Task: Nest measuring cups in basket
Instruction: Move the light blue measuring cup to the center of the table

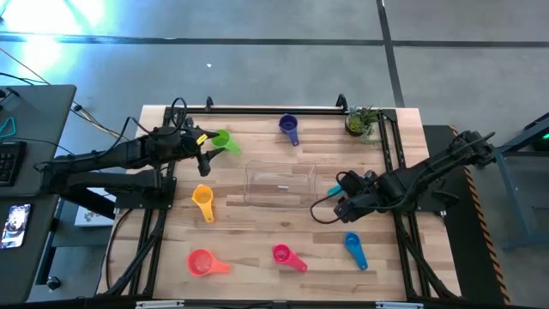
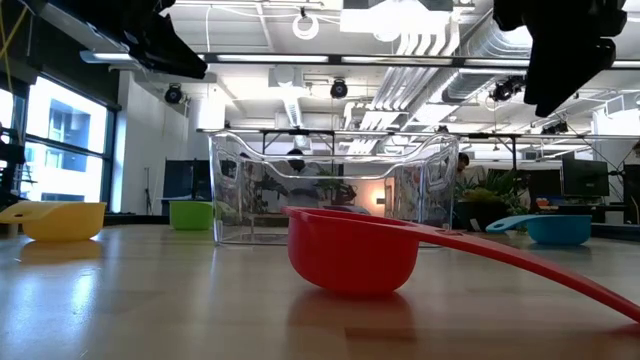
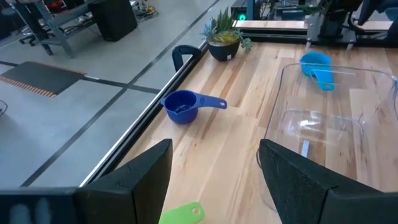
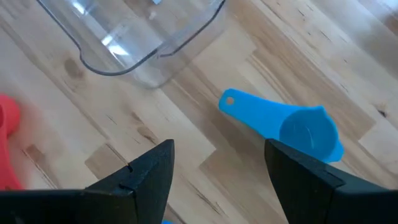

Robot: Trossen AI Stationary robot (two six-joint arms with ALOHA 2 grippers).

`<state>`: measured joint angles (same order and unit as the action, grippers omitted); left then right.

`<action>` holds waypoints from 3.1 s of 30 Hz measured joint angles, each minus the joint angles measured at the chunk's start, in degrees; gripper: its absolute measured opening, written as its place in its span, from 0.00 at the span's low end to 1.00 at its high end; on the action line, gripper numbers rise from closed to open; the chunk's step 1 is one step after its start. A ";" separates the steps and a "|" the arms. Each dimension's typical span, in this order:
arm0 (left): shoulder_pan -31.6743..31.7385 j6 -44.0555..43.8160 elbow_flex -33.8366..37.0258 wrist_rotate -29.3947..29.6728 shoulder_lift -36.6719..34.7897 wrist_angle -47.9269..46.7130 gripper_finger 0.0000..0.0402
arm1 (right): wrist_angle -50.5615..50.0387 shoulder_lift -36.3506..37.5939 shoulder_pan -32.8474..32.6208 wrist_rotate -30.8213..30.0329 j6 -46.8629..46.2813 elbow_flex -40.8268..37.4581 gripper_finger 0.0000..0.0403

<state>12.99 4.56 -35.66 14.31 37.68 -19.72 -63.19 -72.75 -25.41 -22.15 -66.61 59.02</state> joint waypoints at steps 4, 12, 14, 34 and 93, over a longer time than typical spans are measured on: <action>-0.01 0.02 0.00 0.00 0.19 0.04 0.58 | -1.86 -0.85 1.14 0.03 -0.02 0.00 0.60; -0.15 -3.96 0.00 -5.61 0.19 -0.13 0.58 | -3.41 -4.49 1.82 0.32 0.84 0.00 0.60; -0.58 -4.34 0.00 -6.34 0.19 -0.12 0.58 | -3.75 -5.23 1.84 0.30 0.65 0.00 0.60; -1.18 -4.37 0.00 -6.14 0.21 -0.13 0.58 | -8.85 -17.77 5.26 2.26 3.59 0.00 0.60; -1.14 -5.88 0.00 -3.01 0.21 4.12 0.58 | 7.46 5.32 8.18 4.76 30.63 -20.53 0.60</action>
<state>11.86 -1.32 -35.66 11.30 37.89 -15.61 -55.74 -67.43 -17.23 -17.39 -35.98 38.50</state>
